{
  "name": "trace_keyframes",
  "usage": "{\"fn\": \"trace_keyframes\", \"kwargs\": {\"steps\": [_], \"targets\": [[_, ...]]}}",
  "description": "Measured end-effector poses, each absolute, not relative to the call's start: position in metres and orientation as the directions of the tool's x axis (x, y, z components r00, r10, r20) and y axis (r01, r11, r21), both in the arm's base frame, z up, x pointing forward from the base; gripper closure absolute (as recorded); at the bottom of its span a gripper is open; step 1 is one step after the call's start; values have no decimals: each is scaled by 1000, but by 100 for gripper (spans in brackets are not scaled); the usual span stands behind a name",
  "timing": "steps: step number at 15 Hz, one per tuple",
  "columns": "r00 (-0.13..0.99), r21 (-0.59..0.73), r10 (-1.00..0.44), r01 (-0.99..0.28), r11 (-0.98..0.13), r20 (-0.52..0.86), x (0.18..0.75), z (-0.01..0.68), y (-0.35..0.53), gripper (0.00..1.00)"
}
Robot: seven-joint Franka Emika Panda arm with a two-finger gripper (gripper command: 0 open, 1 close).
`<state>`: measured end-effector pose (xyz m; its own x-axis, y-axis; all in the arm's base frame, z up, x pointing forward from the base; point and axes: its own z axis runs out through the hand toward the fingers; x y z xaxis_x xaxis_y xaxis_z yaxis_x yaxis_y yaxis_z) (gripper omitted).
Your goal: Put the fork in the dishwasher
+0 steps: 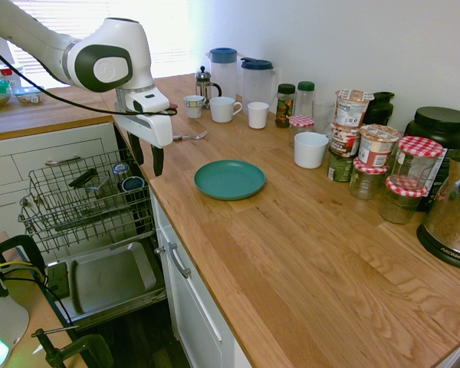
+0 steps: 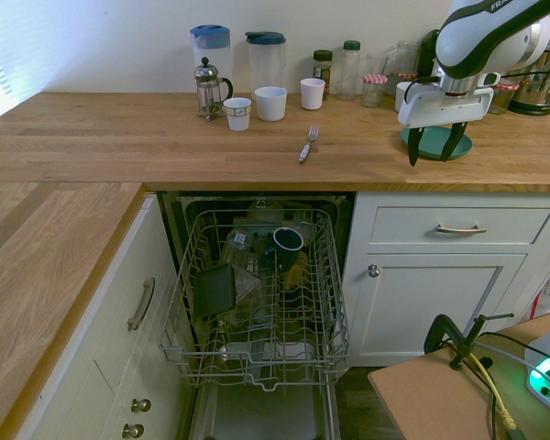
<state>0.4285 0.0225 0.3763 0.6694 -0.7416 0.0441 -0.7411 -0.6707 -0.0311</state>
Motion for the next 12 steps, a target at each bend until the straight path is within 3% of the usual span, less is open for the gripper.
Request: {"fn": "trace_keyframes", "kwargs": {"steps": [4, 12], "targets": [[642, -55, -765, -763, -644, 44, 438, 389, 29, 0], [413, -57, -911, -909, -412, 6, 543, 435, 133, 0]]}}
